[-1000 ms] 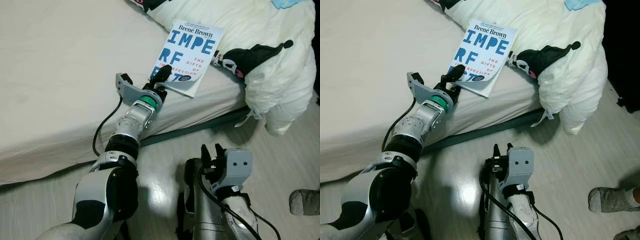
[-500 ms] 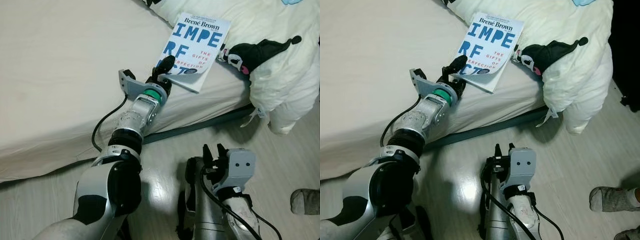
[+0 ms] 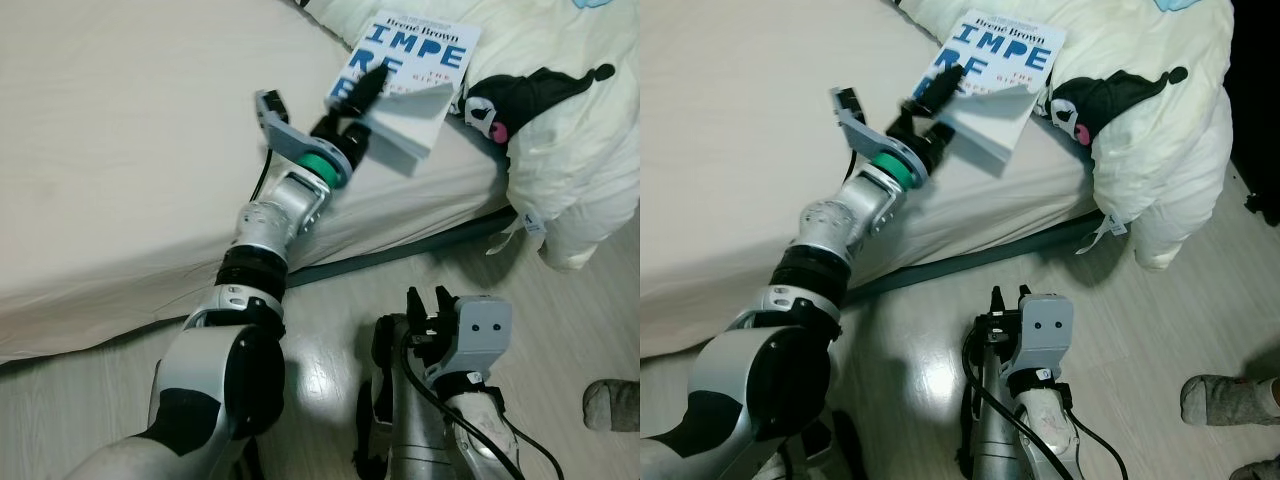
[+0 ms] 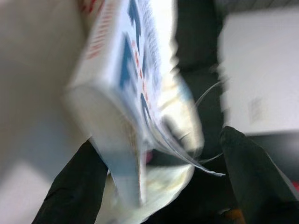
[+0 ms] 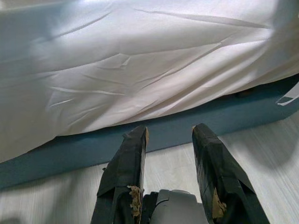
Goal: Clean up the room
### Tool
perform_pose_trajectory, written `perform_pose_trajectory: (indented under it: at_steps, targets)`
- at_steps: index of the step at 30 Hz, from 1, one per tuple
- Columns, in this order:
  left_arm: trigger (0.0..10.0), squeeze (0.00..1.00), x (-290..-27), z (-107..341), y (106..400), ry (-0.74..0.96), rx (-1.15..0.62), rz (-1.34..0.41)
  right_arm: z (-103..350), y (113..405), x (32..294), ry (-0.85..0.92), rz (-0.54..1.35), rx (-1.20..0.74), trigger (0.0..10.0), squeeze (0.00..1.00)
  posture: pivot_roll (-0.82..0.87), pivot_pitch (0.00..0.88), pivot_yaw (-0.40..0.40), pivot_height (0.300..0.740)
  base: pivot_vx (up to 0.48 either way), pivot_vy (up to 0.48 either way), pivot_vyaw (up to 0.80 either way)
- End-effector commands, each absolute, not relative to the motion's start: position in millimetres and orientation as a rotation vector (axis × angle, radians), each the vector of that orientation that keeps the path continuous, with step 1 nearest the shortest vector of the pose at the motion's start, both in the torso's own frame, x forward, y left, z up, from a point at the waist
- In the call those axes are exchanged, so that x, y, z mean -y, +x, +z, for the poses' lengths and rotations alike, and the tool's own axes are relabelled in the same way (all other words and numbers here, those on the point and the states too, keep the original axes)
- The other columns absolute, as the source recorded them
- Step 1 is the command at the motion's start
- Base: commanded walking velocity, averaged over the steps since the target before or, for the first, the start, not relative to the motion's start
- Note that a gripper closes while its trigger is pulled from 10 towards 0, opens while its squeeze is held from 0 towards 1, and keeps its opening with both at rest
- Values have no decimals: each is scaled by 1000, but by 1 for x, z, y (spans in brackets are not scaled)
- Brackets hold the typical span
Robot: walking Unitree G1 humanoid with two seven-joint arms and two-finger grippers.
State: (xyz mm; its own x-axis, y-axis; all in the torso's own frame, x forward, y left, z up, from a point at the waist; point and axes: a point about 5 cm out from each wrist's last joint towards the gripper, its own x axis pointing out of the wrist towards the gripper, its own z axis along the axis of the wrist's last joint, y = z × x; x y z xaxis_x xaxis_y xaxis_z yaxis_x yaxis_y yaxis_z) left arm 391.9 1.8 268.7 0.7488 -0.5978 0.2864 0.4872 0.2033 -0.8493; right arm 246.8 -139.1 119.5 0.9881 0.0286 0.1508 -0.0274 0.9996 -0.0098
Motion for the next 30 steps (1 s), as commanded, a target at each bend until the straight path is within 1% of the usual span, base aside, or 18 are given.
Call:
perform_pose_trajectory:
  at_steps: [1,5,6,7,8,9,12,13,26,29,30]
  targets:
    - [10000,0,79,234,350,-1194,-318,-856,107,242,141,-2,10,93,10000,0,-267,500,66,472,0,0,0]
    - [10000,0,85,223,346,-1141,-345,-821,107,241,142,-1,8,92,10000,0,-267,500,66,472,0,0,0]
    - [9529,0,86,220,345,-1128,-359,-805,107,241,142,-1,7,91,10000,0,-267,501,66,472,0,0,0]
    - [7529,0,88,217,345,-1121,-375,-779,106,241,142,0,6,90,10000,0,-270,502,67,472,0,0,0]
    - [7529,0,88,217,345,-1121,-375,-779,106,241,142,0,6,90,10000,0,-270,502,67,472,0,0,0]
    - [2392,0,88,216,345,-1121,-389,-744,106,241,142,1,5,90,10000,0,-271,503,67,472,0,0,0]
    - [2392,0,88,216,345,-1120,-384,-739,106,241,142,2,3,90,10000,0,-271,503,67,472,0,0,0]
    - [0,0,87,218,346,-1124,-379,-741,106,241,142,2,2,90,10000,0,-271,503,67,472,0,0,0]
    - [0,0,83,230,349,-1190,-353,-755,106,243,144,3,0,92,10000,0,-260,495,67,472,0,0,0]
    - [0,0,77,235,353,-1223,-340,-754,106,245,146,0,-1,92,10000,0,-247,482,59,472,0,0,0]
    - [0,0,71,239,355,-1254,-327,-753,106,246,147,-1,0,92,10000,0,-239,477,55,472,0,0,0]
